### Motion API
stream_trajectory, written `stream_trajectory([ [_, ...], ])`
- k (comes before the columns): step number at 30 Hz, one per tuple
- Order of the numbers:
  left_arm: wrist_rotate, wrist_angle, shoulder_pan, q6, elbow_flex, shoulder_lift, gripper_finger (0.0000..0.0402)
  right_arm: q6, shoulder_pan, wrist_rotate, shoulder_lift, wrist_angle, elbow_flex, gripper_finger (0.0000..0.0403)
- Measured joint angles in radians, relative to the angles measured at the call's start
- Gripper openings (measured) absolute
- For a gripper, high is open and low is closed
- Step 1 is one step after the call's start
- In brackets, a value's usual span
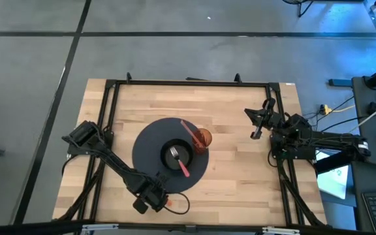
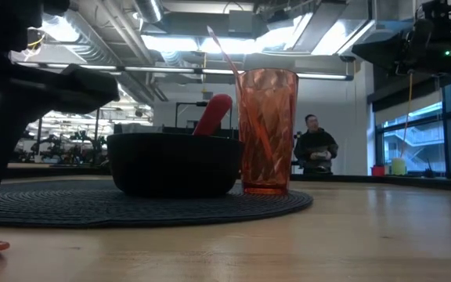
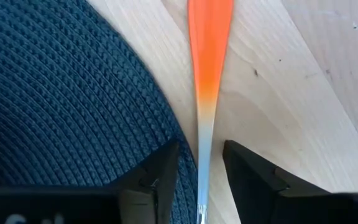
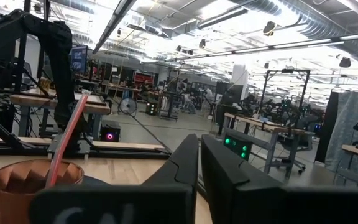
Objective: Pick & Place Utensil
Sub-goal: Put the orange spoon into the black bowl
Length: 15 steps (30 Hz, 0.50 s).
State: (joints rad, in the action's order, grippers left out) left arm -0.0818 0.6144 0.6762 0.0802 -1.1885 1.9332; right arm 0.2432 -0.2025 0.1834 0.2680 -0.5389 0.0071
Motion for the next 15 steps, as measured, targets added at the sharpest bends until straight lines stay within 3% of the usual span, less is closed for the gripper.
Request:
stream_trajectory([
  [5, 0.016, -0.001, 0.000, 0.011, 0.001, 0.000, 0.0109, 0.000, 0.000, 0.000, 0.000, 0.000, 0.000, 0.0021],
  [15, 0.036, -0.004, 0.001, 0.022, 0.002, 0.003, 0.0015, 0.000, 0.000, 0.000, 0.000, 0.000, 0.000, 0.0021],
])
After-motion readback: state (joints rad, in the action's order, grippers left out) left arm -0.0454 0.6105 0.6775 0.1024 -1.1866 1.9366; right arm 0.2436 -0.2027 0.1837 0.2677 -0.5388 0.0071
